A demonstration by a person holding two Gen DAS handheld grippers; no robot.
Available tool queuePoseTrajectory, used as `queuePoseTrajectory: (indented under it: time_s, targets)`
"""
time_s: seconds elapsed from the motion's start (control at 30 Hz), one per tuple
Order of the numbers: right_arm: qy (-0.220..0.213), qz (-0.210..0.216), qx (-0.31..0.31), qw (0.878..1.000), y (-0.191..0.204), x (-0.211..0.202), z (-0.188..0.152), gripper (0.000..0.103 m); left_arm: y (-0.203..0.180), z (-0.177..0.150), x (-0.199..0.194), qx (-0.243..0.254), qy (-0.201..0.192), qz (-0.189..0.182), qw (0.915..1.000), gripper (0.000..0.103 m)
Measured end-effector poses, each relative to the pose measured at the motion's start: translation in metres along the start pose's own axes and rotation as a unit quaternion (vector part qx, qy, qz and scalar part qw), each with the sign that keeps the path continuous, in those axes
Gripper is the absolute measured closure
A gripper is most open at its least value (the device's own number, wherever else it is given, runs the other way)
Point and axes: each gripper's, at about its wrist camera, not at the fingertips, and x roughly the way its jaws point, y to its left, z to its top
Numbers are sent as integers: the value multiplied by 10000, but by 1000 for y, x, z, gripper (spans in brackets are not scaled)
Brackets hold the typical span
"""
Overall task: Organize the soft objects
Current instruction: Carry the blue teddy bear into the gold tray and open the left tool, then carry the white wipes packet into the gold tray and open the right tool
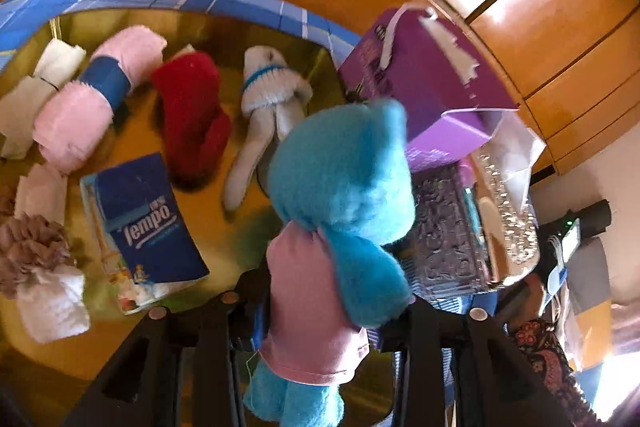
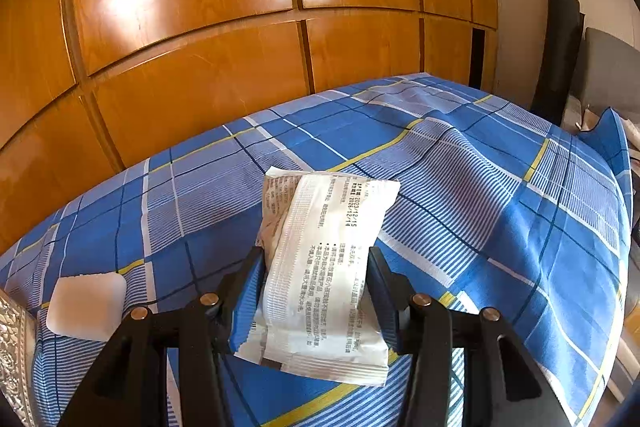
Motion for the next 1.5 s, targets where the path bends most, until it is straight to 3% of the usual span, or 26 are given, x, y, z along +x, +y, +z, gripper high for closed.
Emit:
queuePoseTrajectory:
  time_s: [0.1,0.3,0.57,0.8,0.87,0.97,1.17,1.43,1.5]
  targets:
    - [-30,-36,22,10000,-1,-2,1,52,-4,-3,-2,115,-99,119,9998,41]
    - [-98,4,-173,9998,4,-17,4,52,-7,-8,-24,354,-359,128,9986,23]
    - [-489,676,-174,9964,15,-78,23,52,-14,-16,-60,792,-798,69,9936,16]
    - [-953,1688,-447,9800,55,-160,42,52,-5,-19,-86,840,-1170,574,9879,10]
    - [-1046,2201,-768,9668,80,-189,42,52,6,-18,-94,729,-1270,732,9865,4]
    - [-1090,2816,-1187,9459,113,-220,35,52,23,-17,-109,488,-1437,844,9848,4]
    - [-777,4070,-2063,8864,192,-264,0,52,61,-18,-142,-9,-1754,1059,9788,4]
    - [-2,4653,-3564,8102,279,-276,-61,52,96,-25,-176,-450,-2073,1174,9702,4]
    - [263,4723,-3995,7853,298,-276,-79,52,103,-27,-183,-519,-2153,1202,9677,4]
